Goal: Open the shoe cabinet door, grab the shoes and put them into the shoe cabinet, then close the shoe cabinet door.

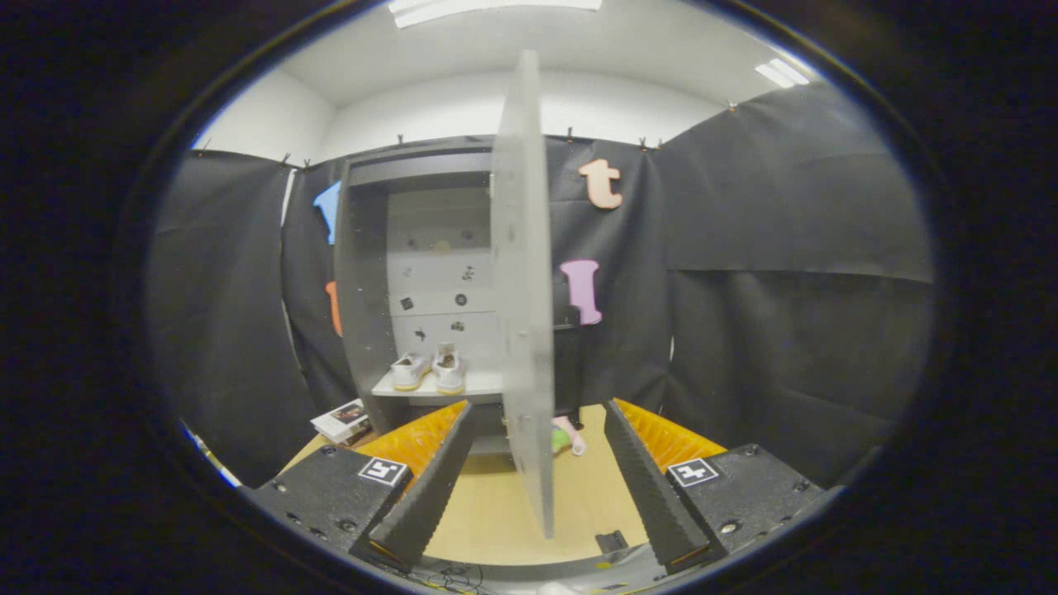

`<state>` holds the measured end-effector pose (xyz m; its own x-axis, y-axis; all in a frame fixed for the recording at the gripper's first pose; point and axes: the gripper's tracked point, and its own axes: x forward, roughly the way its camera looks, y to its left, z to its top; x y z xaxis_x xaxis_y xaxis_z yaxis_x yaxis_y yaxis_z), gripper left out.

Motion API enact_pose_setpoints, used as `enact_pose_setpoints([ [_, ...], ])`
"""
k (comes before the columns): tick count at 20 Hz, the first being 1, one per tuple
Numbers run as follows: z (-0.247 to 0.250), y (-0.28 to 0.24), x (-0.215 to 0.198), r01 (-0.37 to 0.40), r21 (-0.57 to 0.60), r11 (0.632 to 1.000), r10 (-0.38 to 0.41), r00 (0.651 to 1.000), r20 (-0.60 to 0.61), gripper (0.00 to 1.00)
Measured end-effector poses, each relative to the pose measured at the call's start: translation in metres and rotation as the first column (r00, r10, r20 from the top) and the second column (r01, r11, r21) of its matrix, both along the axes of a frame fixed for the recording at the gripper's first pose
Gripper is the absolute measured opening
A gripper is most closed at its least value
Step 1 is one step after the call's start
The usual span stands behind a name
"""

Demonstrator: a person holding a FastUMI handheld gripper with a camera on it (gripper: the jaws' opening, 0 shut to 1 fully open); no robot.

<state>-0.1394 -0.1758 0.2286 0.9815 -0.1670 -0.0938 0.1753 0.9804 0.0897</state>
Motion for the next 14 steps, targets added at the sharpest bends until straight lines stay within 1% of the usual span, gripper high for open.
enact_pose_setpoints([
  [2, 0.004, -0.034, 0.005, 0.025, 0.000, 1.000, -0.025, 1.000, 0.012, 0.99],
  [5, 0.005, -0.076, 0.025, 0.025, -0.006, 1.000, -0.025, 1.000, 0.018, 1.00],
  [9, 0.007, -0.101, 0.068, -0.028, 0.007, 1.000, 0.027, 0.999, 0.025, 1.00],
  [11, 0.004, -0.107, 0.089, -0.066, 0.004, 0.998, 0.066, 0.998, 0.014, 1.00],
  [14, -0.002, -0.104, 0.109, -0.130, 0.006, 0.992, 0.130, 0.992, 0.007, 0.99],
])
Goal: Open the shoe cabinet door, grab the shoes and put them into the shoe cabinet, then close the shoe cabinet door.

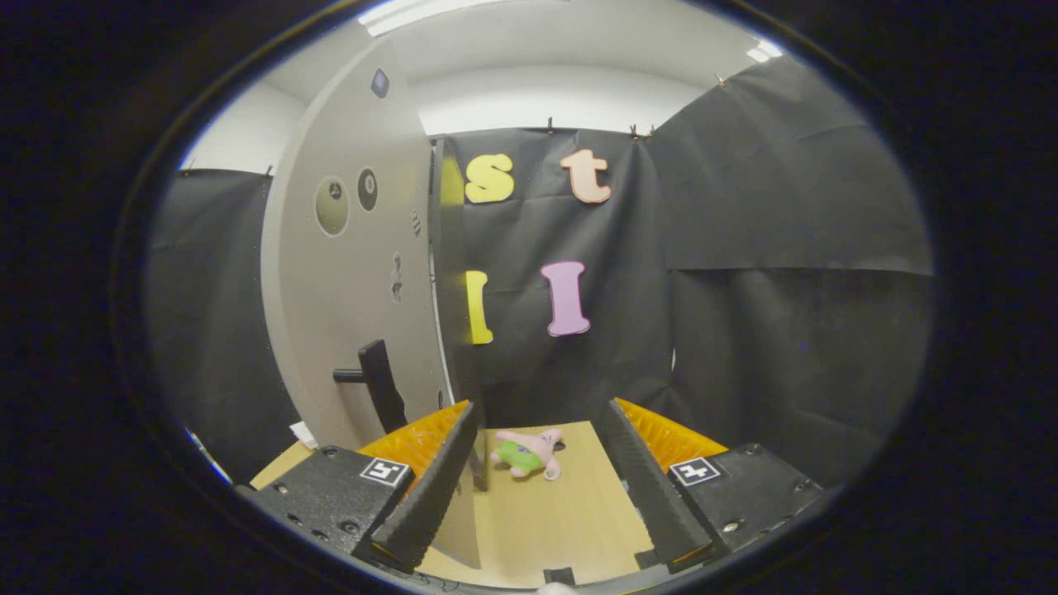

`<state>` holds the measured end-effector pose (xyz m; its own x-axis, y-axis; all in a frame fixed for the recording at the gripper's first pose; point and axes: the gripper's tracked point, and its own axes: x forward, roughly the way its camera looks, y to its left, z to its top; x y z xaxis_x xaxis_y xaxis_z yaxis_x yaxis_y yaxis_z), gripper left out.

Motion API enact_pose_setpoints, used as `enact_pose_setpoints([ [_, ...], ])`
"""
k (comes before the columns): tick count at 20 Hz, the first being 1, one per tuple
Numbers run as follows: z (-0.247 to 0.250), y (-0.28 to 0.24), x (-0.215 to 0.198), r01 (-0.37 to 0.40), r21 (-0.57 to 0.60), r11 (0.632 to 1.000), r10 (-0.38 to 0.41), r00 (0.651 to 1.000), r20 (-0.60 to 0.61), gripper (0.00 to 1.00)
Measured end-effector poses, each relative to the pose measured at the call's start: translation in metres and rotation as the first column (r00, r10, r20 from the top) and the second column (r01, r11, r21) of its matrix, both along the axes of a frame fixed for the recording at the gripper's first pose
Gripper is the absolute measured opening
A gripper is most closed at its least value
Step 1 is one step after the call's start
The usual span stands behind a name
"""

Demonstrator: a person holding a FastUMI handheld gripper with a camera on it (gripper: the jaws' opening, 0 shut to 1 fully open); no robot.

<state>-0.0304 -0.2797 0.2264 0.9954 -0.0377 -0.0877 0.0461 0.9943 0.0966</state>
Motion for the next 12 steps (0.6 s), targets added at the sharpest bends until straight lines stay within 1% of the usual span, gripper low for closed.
enact_pose_setpoints([
  [4, -0.002, 0.009, 0.018, -0.077, 0.015, 0.997, 0.077, 0.997, -0.001, 1.00],
  [8, -0.002, 0.024, 0.021, -0.160, 0.003, 0.987, 0.160, 0.987, -0.005, 0.99],
  [12, 0.000, 0.042, 0.022, -0.214, -0.020, 0.977, 0.214, 0.977, 0.004, 0.98],
])
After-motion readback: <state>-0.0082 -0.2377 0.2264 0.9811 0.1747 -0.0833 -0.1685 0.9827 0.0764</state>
